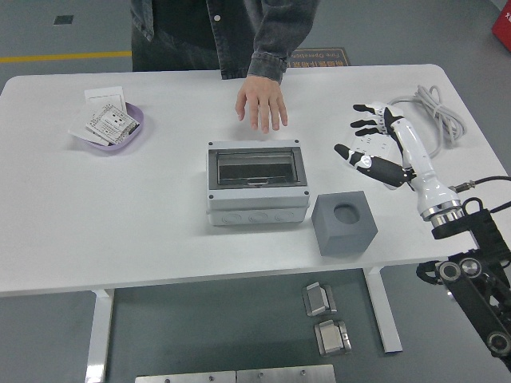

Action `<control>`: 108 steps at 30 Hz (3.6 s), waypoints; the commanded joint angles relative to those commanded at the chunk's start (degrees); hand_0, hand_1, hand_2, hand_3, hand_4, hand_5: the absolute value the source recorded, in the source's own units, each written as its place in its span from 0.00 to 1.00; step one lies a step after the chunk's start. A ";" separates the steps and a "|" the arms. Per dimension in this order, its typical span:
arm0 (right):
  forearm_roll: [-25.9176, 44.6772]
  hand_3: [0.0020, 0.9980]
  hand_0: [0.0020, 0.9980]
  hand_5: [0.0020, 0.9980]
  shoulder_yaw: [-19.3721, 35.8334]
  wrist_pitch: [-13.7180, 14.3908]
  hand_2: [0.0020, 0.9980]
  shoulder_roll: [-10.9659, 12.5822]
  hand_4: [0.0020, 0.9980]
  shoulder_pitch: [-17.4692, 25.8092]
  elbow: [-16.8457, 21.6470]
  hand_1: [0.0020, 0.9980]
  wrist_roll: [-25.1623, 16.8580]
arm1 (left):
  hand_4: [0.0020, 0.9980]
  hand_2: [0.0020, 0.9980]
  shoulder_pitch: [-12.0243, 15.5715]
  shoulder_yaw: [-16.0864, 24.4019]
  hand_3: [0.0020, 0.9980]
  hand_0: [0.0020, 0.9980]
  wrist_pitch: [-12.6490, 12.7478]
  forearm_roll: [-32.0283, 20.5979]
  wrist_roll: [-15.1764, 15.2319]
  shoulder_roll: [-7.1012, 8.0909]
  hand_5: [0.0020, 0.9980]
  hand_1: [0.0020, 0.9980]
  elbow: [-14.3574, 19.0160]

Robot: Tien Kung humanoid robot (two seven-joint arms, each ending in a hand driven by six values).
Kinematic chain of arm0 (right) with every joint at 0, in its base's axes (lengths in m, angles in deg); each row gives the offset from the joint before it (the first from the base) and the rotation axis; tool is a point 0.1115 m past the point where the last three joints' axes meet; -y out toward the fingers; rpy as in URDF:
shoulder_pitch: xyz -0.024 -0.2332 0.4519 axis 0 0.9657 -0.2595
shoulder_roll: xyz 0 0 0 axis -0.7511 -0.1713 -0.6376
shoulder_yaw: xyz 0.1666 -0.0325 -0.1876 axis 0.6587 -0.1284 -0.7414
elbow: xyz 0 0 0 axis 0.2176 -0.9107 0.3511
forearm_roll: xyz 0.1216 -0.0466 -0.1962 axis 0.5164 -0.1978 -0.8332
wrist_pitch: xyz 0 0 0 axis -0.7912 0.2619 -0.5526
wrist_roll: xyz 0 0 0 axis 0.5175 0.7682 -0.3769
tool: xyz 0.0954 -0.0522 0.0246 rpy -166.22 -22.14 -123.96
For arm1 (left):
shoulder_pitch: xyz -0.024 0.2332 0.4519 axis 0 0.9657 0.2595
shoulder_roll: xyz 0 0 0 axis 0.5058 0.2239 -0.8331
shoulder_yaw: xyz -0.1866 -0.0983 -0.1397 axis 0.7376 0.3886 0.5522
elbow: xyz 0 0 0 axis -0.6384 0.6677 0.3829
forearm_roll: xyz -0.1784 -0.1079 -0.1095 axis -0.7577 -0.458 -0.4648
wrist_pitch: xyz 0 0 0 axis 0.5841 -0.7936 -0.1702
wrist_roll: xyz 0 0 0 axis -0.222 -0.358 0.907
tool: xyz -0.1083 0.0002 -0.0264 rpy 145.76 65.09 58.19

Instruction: Pick up the cylinder from the cube,place it in the box,flap close box

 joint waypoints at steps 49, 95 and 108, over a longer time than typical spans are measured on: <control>15.02 0.76 0.66 0.52 14.97 2.47 0.63 -2.85 0.98 2.45 0.47 0.57 -5.19 | 0.68 0.56 -0.48 0.22 0.59 0.62 -0.23 0.62 0.36 0.36 0.27 0.61 0.00; 14.02 0.74 0.65 0.50 17.10 3.12 0.62 -3.28 0.96 2.62 -0.11 0.57 -4.87 | 0.67 0.56 -0.65 0.14 0.59 0.62 -0.05 0.00 0.36 0.23 0.27 0.61 0.00; 13.75 0.74 0.65 0.50 16.66 3.12 0.62 -2.92 0.96 2.33 0.13 0.56 -4.61 | 0.67 0.56 -0.54 0.26 0.59 0.62 -0.05 0.01 0.47 0.14 0.27 0.61 0.00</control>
